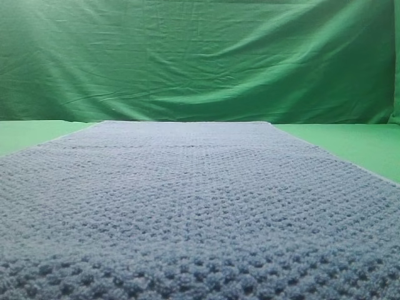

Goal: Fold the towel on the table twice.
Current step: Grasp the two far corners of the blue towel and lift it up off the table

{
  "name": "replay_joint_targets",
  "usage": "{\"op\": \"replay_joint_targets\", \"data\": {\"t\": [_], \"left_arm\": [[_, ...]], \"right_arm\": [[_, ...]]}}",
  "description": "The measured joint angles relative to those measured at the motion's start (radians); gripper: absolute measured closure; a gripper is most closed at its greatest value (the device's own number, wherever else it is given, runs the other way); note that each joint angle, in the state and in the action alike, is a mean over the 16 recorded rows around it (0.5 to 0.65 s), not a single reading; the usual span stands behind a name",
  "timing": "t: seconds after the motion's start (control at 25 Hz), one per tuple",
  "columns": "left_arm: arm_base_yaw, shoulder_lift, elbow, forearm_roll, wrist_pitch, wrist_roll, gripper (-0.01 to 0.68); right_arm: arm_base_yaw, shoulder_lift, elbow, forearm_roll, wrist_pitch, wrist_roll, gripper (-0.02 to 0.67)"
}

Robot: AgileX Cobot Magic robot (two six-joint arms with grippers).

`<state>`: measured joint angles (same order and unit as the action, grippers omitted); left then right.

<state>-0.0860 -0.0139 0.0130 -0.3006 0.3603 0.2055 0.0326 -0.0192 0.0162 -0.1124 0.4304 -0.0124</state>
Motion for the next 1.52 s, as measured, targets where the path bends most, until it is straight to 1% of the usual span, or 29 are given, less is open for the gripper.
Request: {"op": "replay_joint_targets", "data": {"t": [1.04, 1.24, 1.52], "left_arm": [[0.0, 0.0, 0.001, -0.01, -0.011, 0.0, 0.673], [0.0, 0.0, 0.001, -0.05, -0.068, 0.0, 0.673], [0.0, 0.0, 0.002, -0.112, -0.214, 0.006, 0.673]], "right_arm": [[0.0, 0.0, 0.0, 0.0, -0.003, -0.011, 0.649], [0.0, 0.0, 0.003, 0.0, -0.024, -0.021, 0.649], [0.0, 0.0, 0.008, 0.007, -0.08, -0.031, 0.649]]}}
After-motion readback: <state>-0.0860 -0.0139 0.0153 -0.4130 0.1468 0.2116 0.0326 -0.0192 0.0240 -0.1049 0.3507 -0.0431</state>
